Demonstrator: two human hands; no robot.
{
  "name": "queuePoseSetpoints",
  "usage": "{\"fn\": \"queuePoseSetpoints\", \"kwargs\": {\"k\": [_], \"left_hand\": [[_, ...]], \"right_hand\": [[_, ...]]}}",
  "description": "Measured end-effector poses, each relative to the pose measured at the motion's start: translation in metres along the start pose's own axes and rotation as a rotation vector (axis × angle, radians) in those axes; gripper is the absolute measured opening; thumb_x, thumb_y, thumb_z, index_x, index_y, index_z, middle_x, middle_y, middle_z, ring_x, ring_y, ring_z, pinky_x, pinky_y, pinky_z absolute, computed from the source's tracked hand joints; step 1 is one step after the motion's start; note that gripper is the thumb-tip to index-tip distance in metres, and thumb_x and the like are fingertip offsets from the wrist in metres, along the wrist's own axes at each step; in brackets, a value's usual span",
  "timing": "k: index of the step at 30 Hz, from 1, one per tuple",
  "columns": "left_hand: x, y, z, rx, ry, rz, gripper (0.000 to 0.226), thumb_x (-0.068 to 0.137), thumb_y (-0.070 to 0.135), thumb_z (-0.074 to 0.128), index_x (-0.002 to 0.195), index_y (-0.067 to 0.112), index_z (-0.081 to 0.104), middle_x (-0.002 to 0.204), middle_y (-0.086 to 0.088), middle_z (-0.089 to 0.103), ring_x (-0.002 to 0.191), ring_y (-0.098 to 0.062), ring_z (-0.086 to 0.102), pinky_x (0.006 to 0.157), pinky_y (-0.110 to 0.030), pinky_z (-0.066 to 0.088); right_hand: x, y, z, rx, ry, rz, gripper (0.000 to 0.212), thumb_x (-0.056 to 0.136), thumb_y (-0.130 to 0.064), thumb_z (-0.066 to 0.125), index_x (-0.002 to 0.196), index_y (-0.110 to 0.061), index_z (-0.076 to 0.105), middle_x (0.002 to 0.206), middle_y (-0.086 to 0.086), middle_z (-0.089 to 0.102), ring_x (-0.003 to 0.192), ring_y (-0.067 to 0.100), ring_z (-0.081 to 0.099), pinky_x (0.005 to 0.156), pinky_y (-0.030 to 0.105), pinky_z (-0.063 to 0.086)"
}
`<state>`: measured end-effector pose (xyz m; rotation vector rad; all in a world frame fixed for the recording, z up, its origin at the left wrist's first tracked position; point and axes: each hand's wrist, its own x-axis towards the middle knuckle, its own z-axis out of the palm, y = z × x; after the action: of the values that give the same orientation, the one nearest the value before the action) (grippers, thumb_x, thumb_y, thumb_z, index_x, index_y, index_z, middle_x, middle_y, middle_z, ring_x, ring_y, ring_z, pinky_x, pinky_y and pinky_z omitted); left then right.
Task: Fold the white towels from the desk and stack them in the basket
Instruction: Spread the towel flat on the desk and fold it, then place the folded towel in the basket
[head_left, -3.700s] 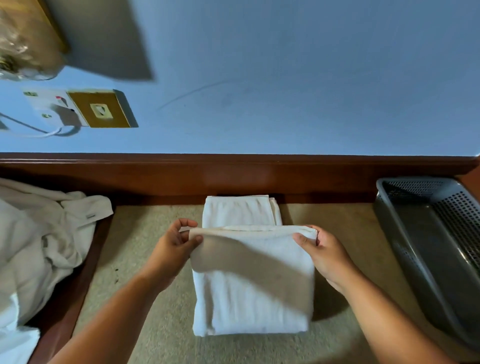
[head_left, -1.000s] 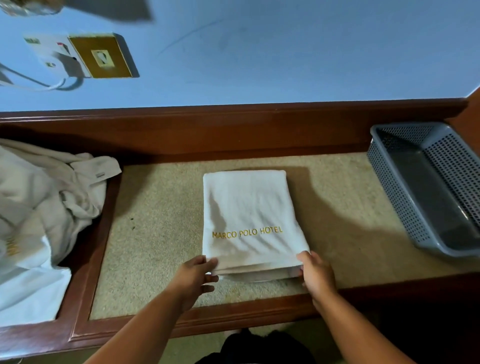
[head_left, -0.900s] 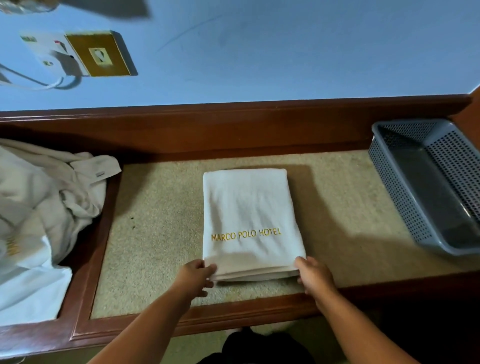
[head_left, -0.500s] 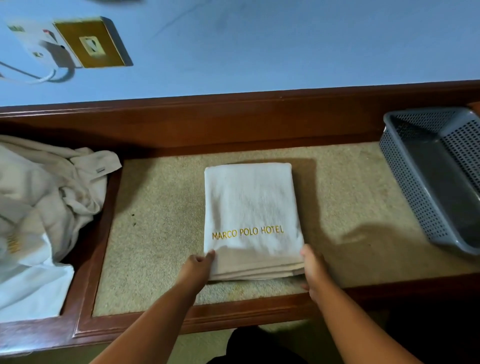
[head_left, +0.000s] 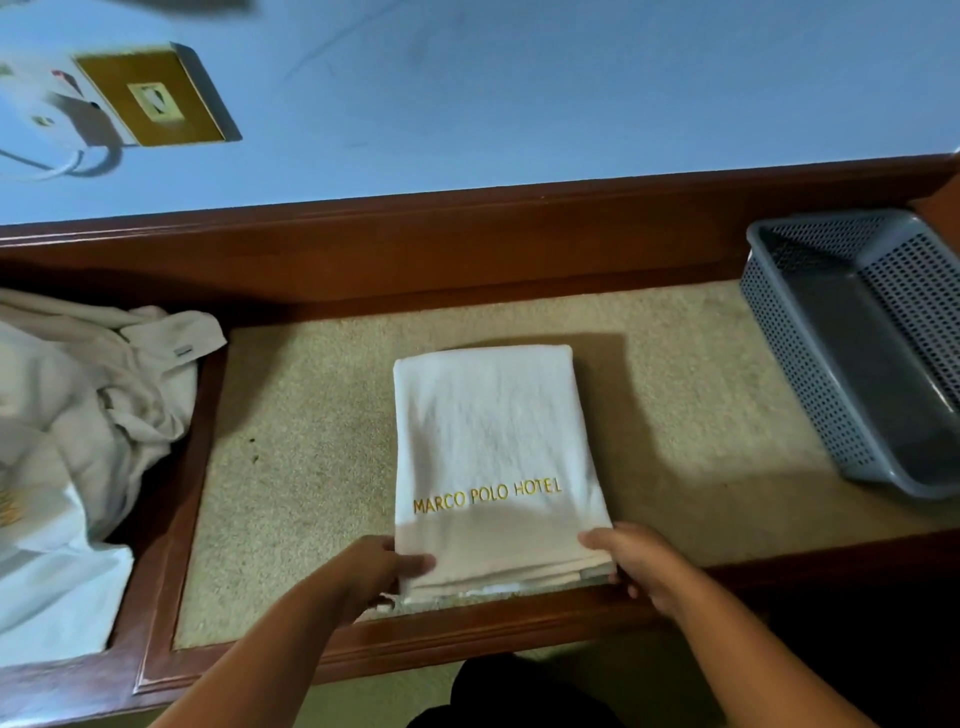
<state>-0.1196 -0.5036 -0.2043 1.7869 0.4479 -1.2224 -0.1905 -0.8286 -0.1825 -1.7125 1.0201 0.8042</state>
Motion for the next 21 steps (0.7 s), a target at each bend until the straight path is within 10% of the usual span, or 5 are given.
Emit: {"fn": "queuePoseSetpoints", "kwargs": {"k": [5, 9, 13, 17, 21], "left_hand": [[0.0, -0.006, 0.015, 0.331, 0.385, 0.204, 0.061, 0.079, 0.025, 0.072, 0.133, 0.012, 0.048, 0.126, -0.008, 0.05, 0.103, -0.026, 0.061, 0.091, -0.045, 0.056], [-0.011, 0.018, 0.04, 0.539, 0.589, 0.648, 0.073, 0.093, 0.035, 0.056, 0.156, 0.017, 0.023, 0.162, -0.003, 0.004, 0.144, -0.033, 0.032, 0.111, -0.05, 0.041], [0.008, 0.039, 0.045, 0.694, 0.511, 0.588, 0.08, 0.097, 0.048, 0.048, 0.161, 0.031, 0.004, 0.166, 0.0, -0.02, 0.153, -0.033, 0.008, 0.118, -0.052, 0.026], [0.029, 0.057, 0.032, 0.242, 0.542, 0.159, 0.098, 0.091, 0.041, 0.069, 0.16, 0.02, 0.002, 0.16, -0.019, 0.018, 0.139, -0.043, 0.036, 0.111, -0.056, 0.038], [0.051, 0.058, 0.007, -0.331, 0.386, 0.082, 0.083, 0.069, 0.041, 0.088, 0.135, 0.009, 0.05, 0.114, -0.019, 0.07, 0.087, -0.034, 0.073, 0.076, -0.057, 0.061]], "right_hand": [[0.003, 0.014, 0.013, -0.408, 0.276, -0.23, 0.063, 0.083, -0.026, 0.069, 0.142, -0.015, 0.049, 0.135, 0.011, 0.053, 0.119, 0.027, 0.056, 0.103, 0.031, 0.044], [-0.002, -0.002, 0.042, -0.521, 0.268, -0.718, 0.073, 0.087, -0.031, 0.052, 0.156, -0.024, 0.029, 0.164, 0.007, 0.014, 0.151, 0.023, 0.017, 0.12, 0.033, 0.02], [0.019, -0.026, 0.06, -0.648, 0.287, -0.658, 0.079, 0.099, -0.048, 0.048, 0.16, -0.031, 0.002, 0.166, 0.001, -0.019, 0.153, 0.026, -0.009, 0.123, 0.04, 0.007], [0.041, -0.059, 0.049, -0.22, 0.331, -0.262, 0.11, 0.085, -0.049, 0.073, 0.16, -0.022, -0.002, 0.163, 0.013, 0.004, 0.149, 0.037, 0.014, 0.117, 0.047, 0.024], [0.06, -0.062, 0.021, 0.066, 0.213, -0.224, 0.096, 0.069, -0.032, 0.092, 0.143, -0.007, 0.037, 0.137, 0.015, 0.057, 0.117, 0.027, 0.062, 0.096, 0.042, 0.054]]}}
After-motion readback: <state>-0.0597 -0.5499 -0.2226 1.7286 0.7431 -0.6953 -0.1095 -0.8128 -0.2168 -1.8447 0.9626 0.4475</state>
